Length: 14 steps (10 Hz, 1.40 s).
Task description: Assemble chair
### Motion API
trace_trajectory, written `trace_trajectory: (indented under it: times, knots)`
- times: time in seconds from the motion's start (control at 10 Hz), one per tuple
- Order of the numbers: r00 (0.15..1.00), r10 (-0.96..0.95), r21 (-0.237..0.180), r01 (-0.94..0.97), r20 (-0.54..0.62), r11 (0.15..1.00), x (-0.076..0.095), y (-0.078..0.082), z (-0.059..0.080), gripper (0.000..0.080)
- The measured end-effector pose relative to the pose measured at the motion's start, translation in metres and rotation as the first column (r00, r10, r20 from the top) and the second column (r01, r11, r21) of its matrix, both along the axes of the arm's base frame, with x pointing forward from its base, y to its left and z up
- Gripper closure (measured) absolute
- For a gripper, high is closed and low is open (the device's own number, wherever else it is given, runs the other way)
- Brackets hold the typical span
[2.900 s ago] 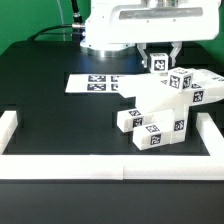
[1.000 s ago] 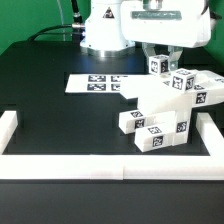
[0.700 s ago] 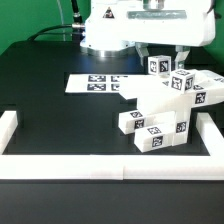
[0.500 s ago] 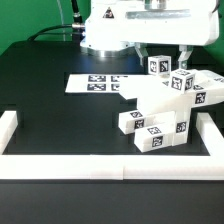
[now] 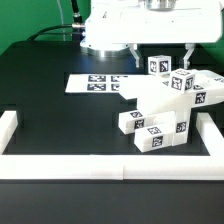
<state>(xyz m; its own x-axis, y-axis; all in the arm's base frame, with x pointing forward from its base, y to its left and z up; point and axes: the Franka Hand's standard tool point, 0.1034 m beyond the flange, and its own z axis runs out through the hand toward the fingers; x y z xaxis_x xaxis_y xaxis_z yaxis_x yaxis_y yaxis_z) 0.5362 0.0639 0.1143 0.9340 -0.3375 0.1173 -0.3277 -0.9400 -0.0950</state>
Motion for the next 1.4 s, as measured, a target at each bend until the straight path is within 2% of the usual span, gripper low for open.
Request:
trace_trajectory:
  times: [0.4,0.9,1.1,1.2,1.3,1.4]
  knots:
    - [0.969,0.246,-0.057,-0.245,0.001,0.968,0.0002,0.0006,0.0001,0.0151]
    - [0.860,0.510,-0.101,-0.508,-0.008,0.855,0.0007,-0.0036,0.0001,0.0151]
    - [0.850,0.526,-0.104,-0.524,-0.009,0.845,0.0007,-0.0044,0.0000,0.0411]
    - [0.850,0.526,-0.104,-0.524,-0.009,0.845,0.0007,-0.0044,0.0000,0.0411]
    - [0.850,0.526,-0.104,-0.524,-0.009,0.845,0.0006,-0.0045,0.0000,0.0528]
    - [0.857,0.515,-0.102,-0.513,-0.008,0.852,0.0006,-0.0044,0.0000,0.0528]
